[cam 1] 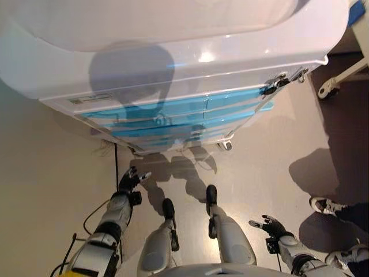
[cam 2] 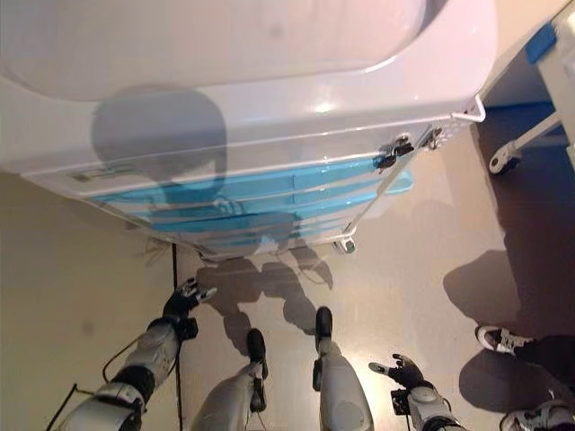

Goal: Open the drawer and pick up the medicine

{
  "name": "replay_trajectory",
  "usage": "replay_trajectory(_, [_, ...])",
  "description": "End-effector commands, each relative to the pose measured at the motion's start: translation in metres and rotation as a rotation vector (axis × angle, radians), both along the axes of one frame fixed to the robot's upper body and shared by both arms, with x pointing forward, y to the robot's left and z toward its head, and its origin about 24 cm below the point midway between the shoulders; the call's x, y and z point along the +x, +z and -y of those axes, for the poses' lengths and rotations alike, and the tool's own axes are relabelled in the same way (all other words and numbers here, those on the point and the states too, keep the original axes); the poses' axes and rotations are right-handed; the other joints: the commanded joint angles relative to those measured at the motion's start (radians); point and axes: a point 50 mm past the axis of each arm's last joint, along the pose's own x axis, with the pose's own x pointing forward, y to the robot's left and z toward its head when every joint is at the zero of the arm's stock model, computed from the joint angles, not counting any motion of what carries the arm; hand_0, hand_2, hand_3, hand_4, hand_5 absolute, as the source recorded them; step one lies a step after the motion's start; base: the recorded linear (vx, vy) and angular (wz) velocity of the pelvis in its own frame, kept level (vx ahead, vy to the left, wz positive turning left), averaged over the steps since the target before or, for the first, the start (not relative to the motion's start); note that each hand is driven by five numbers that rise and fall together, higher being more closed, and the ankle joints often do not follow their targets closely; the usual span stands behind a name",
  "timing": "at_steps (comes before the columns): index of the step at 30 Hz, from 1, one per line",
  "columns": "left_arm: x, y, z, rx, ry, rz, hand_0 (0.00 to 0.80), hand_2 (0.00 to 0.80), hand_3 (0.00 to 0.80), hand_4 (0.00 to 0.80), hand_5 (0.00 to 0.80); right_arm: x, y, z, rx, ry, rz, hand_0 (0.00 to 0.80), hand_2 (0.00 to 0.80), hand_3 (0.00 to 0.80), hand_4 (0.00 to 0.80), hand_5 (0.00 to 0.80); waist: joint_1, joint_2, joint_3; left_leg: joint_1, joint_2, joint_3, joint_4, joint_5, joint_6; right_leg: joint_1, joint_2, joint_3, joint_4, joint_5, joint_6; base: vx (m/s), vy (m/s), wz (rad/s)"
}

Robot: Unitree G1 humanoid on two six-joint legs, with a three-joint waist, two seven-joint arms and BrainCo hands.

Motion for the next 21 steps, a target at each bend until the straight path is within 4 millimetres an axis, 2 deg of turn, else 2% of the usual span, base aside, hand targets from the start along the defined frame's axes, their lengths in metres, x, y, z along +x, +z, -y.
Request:
replay_trajectory(1, [0.01, 0.02, -0.006, -0.025, 0.055, 0.122, 0.0, 0.0, 0.0, 0.0, 0.0, 0.009, 0.008, 0.004, -0.034, 0.03, 0.063, 0.0, 0.0, 0.0, 0.0, 0.0, -0.027, -0.025, -0.044, -0.126, -0.029, -0.032, 0.191, -0.088, 0.012, -0.052, -0.049, 0.002, 0.172, -0.088, 0.105, -0.034, -0.002, 0.0])
replay_trajectory(4, [0.024, 0.043, 0.002, -0.063, 0.028, 0.232, 0.0, 0.0, 0.0, 0.0, 0.0, 0.013, 0.01, 0.003, -0.036, 0.04, 0.078, 0.0, 0.0, 0.0, 0.0, 0.0, -0.034, -0.025, -0.047, -0.174, -0.027, -0.032, 0.225, -0.099, 0.012, -0.097, -0.053, 0.003, 0.2, -0.091, 0.106, -0.021, -0.009, 0.01])
replay_trajectory(7, [0.036, 0.07, 0.016, -0.17, -0.013, 0.37, 0.0, 0.0, 0.0, 0.0, 0.0, 0.015, 0.012, 0.003, -0.033, 0.049, 0.09, 0.0, 0.0, 0.0, 0.0, 0.0, -0.037, -0.025, -0.05, -0.222, -0.024, -0.034, 0.262, -0.111, 0.012, -0.145, -0.056, 0.002, 0.23, -0.096, 0.105, -0.022, -0.008, 0.01])
replay_trajectory(8, [0.036, 0.07, 0.016, -0.17, -0.013, 0.37, 0.0, 0.0, 0.0, 0.0, 0.0, 0.015, 0.012, 0.003, -0.033, 0.049, 0.09, 0.0, 0.0, 0.0, 0.0, 0.0, -0.037, -0.025, -0.051, -0.223, -0.024, -0.034, 0.263, -0.111, 0.012, -0.147, -0.056, 0.002, 0.23, -0.097, 0.105, -0.032, -0.02, 0.04])
replay_trajectory(9, [0.039, 0.081, 0.025, -0.249, -0.023, 0.436, 0.0, 0.0, 0.0, 0.0, 0.0, 0.016, 0.012, 0.002, -0.029, 0.052, 0.092, 0.0, 0.0, 0.0, 0.0, 0.0, -0.037, -0.026, -0.054, -0.248, -0.02, -0.037, 0.286, -0.118, 0.011, -0.17, -0.057, 0.003, 0.247, -0.1, 0.103, -0.033, -0.026, 0.07])
replay_trajectory(15, [0.046, 0.106, 0.051, -0.5, -0.054, 0.571, 0.0, 0.0, 0.0, 0.0, 0.0, 0.021, 0.013, -0.004, -0.012, 0.072, 0.105, 0.0, 0.0, 0.0, 0.0, 0.0, -0.04, -0.033, -0.067, -0.307, -0.012, -0.042, 0.339, -0.135, 0.009, -0.232, -0.053, 0.008, 0.288, -0.107, 0.098, -0.041, -0.021, 0.05])
replay_trajectory(17, [0.046, 0.113, 0.057, -0.55, -0.075, 0.603, 0.0, 0.0, 0.0, 0.0, 0.0, 0.024, 0.014, -0.005, -0.008, 0.081, 0.112, 0.0, 0.0, 0.0, 0.0, 0.0, -0.041, -0.033, -0.072, -0.324, -0.009, -0.045, 0.347, -0.136, 0.008, -0.251, -0.05, 0.011, 0.293, -0.106, 0.097, -0.009, -0.016, -0.01])
replay_trajectory(18, [0.047, 0.115, 0.06, -0.577, -0.086, 0.611, 0.0, 0.0, 0.0, 0.0, 0.0, 0.024, 0.014, -0.006, -0.007, 0.085, 0.113, 0.0, 0.0, 0.0, 0.0, 0.0, -0.038, -0.03, -0.075, -0.32, -0.004, -0.053, 0.359, -0.166, 0.001, -0.248, -0.044, 0.013, 0.306, -0.131, 0.101, 0.0, 0.0, 0.0])
replay_trajectory(19, [0.048, 0.125, 0.065, -0.619, -0.113, 0.653, 0.0, 0.0, 0.0, 0.0, 0.0, 0.024, 0.015, -0.006, -0.003, 0.089, 0.116, 0.0, 0.0, 0.0, 0.0, 0.0, -0.04, -0.03, -0.079, -0.339, 0.001, -0.056, 0.364, -0.165, 0.0, -0.264, -0.041, 0.012, 0.308, -0.13, 0.099, 0.0, 0.0, 0.0])
replay_trajectory(21, [0.049, 0.132, 0.07, -0.653, -0.129, 0.679, 0.0, 0.0, 0.0, 0.0, 0.0, 0.024, 0.014, -0.006, -0.003, 0.089, 0.113, 0.0, 0.0, 0.0, 0.0, 0.0, -0.039, -0.029, -0.081, -0.349, 0.0, -0.058, 0.367, -0.163, -0.001, -0.273, -0.04, 0.011, 0.309, -0.13, 0.098, -0.049, -0.027, -0.04])
